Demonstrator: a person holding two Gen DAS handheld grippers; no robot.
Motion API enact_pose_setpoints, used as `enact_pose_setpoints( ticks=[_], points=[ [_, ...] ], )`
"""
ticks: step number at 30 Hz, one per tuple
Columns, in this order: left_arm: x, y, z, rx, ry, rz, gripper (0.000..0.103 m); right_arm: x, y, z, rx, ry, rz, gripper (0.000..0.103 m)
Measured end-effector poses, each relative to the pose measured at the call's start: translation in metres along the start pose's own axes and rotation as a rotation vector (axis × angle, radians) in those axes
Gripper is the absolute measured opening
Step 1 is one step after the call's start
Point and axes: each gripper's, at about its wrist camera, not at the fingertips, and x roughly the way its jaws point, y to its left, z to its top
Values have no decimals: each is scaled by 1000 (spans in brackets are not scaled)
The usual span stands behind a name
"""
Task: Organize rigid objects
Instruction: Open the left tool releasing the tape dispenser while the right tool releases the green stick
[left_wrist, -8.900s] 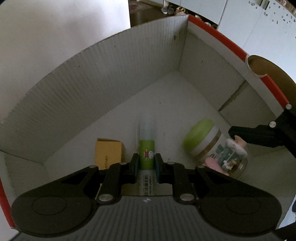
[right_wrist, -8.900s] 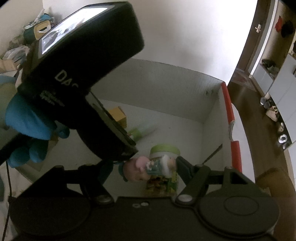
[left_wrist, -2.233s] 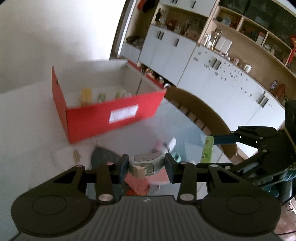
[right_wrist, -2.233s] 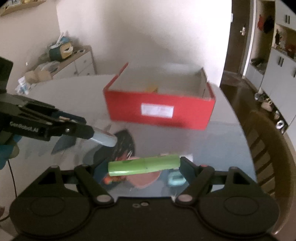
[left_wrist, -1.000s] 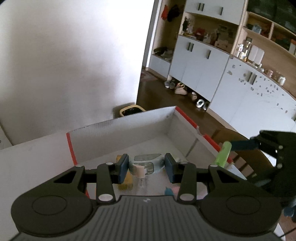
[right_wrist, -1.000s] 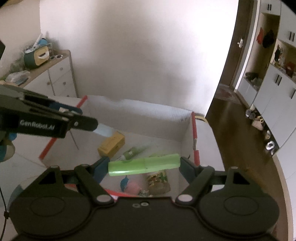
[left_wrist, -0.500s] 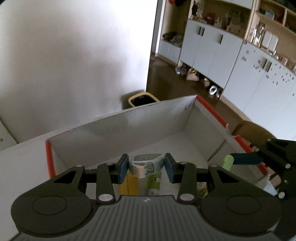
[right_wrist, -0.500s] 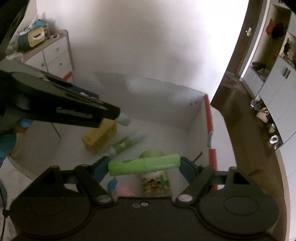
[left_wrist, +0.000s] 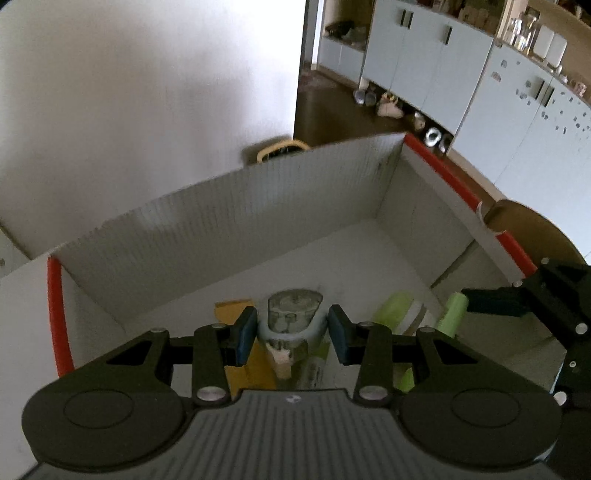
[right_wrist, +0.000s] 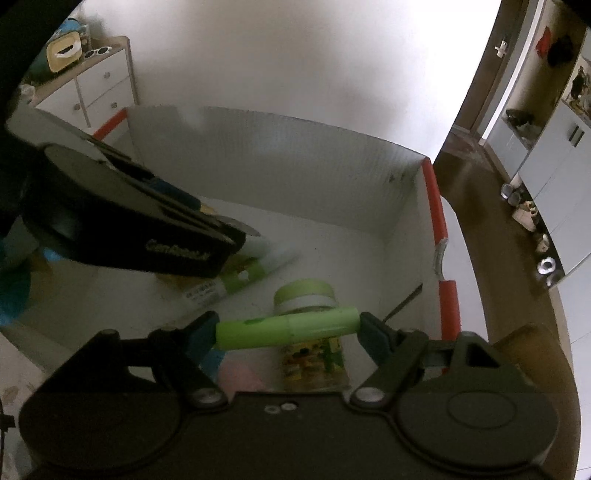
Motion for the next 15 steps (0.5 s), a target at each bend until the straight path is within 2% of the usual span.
enact_pose_setpoints(
  ticks=[4, 15],
  points=[
    [6, 1, -2, -5, 62, -5, 41, 1, 3, 2, -2, 6, 6, 81],
    [17, -11, 4, 69, 125, 8, 40, 11, 4, -1, -3, 36, 20, 81]
  ],
)
